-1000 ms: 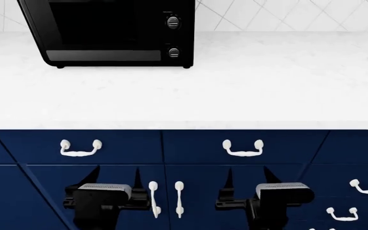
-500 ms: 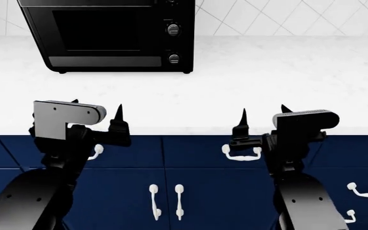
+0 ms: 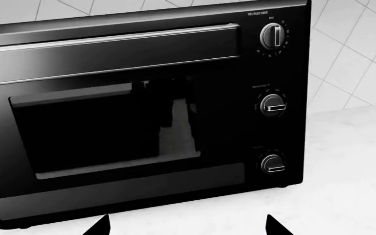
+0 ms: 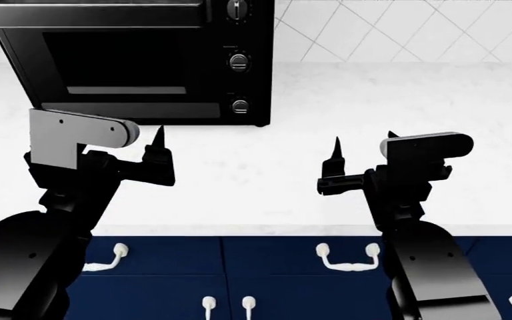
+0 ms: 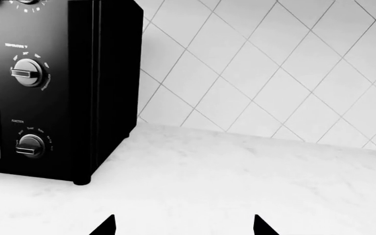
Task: Open the toaster oven door.
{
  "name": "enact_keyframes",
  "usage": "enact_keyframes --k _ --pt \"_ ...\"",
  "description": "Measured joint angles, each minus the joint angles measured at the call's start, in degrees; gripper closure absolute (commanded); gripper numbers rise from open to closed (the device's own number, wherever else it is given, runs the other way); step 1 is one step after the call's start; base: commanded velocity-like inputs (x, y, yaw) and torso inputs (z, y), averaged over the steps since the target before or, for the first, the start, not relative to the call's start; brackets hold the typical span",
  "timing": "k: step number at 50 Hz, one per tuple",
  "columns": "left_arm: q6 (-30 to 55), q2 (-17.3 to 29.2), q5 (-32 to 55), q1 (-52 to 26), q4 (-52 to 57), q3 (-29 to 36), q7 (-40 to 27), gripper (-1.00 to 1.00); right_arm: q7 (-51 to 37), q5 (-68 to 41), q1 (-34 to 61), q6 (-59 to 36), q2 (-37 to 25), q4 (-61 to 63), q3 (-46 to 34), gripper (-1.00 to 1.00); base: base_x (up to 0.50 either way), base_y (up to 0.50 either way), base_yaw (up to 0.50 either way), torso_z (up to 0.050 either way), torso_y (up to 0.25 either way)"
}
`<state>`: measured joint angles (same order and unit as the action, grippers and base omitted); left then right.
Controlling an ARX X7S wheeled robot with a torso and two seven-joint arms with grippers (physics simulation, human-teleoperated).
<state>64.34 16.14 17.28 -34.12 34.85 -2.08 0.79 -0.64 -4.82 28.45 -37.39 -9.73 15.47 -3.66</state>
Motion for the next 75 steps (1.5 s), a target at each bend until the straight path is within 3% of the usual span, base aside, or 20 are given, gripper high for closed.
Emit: enact_keyframes --k 12,19,25,34,43,57,75 --pt "0.53 1.02 0.10 -0.53 0.31 1.15 0.05 -1.00 -0.10 -0.77 0.05 0.21 -0.16 -0.65 -0.07 -1.00 0.38 0.00 0.00 0.000 0.000" --pt "0.38 4.50 -1.62 -1.82 0.56 5.54 0.50 -1.00 -0.20 -1.23 0.03 0.51 -0.19 -1.16 -0.02 -1.00 0.16 0.00 0.00 0.000 0.002" --pt "0.51 13.00 -5.71 -7.47 1.32 15.54 3.43 -1.00 -0.19 -1.71 -0.14 0.99 -0.21 -1.68 0.02 -1.00 0.00 0.00 0.00 0.000 0.000" --pt "-2.63 27.30 -15.89 -20.97 0.55 36.34 12.43 -1.00 -0.09 -2.43 -0.37 1.75 -0.11 -2.31 -0.17 -1.00 0.00 0.00 0.00 0.000 0.000" --pt "-9.96 34.69 -26.11 -32.79 -4.79 52.05 21.06 -1.00 -0.03 -3.12 -0.68 2.52 -0.13 -2.86 -0.24 -1.00 0.00 0.00 0.00 0.000 0.000" --pt "-20.74 35.20 -35.01 -44.07 -17.51 63.85 27.37 -1.00 -0.10 -3.87 -0.83 3.28 -0.31 -3.71 -0.52 -1.00 0.00 0.00 0.00 0.000 0.000" --pt "-28.75 29.15 -41.84 -51.00 -34.16 71.48 28.37 -1.00 -0.26 -4.40 -0.42 3.82 -0.81 -4.86 -1.13 -1.00 0.00 0.00 0.00 0.000 0.000"
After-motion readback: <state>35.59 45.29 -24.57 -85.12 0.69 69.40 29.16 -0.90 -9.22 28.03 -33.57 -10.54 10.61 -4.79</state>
